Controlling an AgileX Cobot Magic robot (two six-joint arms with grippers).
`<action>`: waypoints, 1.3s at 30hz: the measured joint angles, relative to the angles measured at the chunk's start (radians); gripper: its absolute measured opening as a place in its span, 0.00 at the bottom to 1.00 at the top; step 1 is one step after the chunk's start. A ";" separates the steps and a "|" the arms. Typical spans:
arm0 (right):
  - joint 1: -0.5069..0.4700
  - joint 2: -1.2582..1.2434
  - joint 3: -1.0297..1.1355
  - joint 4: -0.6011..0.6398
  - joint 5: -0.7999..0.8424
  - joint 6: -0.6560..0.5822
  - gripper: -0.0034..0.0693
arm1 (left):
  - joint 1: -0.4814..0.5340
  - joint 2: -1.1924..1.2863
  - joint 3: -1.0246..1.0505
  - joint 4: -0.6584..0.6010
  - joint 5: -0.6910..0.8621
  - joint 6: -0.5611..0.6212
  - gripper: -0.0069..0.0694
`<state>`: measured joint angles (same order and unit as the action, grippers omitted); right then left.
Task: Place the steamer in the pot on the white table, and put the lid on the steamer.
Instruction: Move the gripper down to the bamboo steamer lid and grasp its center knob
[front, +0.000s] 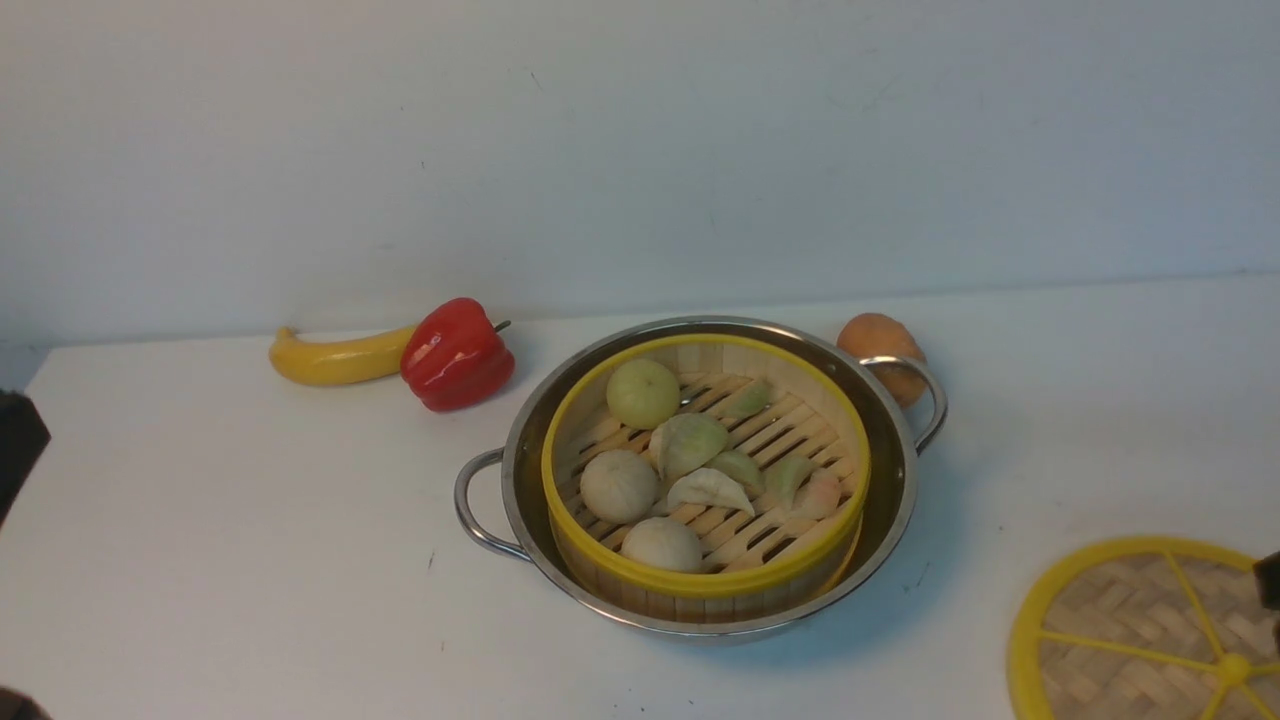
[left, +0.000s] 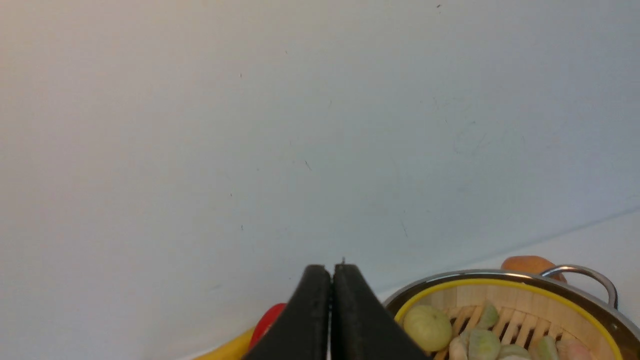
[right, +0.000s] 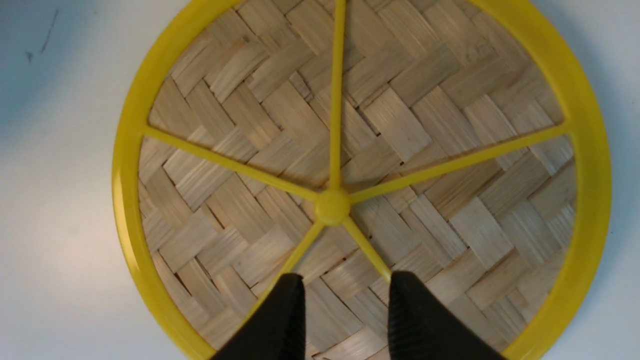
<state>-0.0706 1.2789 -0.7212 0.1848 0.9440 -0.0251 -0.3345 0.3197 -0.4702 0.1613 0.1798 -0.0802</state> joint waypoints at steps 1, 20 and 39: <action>0.000 0.018 0.003 0.000 -0.008 -0.005 0.39 | 0.000 -0.024 0.018 0.000 -0.001 -0.010 0.09; 0.089 0.183 0.002 0.041 -0.136 -0.056 0.39 | 0.000 -0.056 0.036 0.001 0.016 -0.027 0.09; 0.127 0.219 -0.091 -0.113 -0.027 0.059 0.39 | 0.000 -0.056 0.036 0.002 0.025 -0.027 0.09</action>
<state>0.0568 1.4979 -0.8122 0.0719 0.9174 0.0341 -0.3345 0.2638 -0.4345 0.1631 0.2048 -0.1070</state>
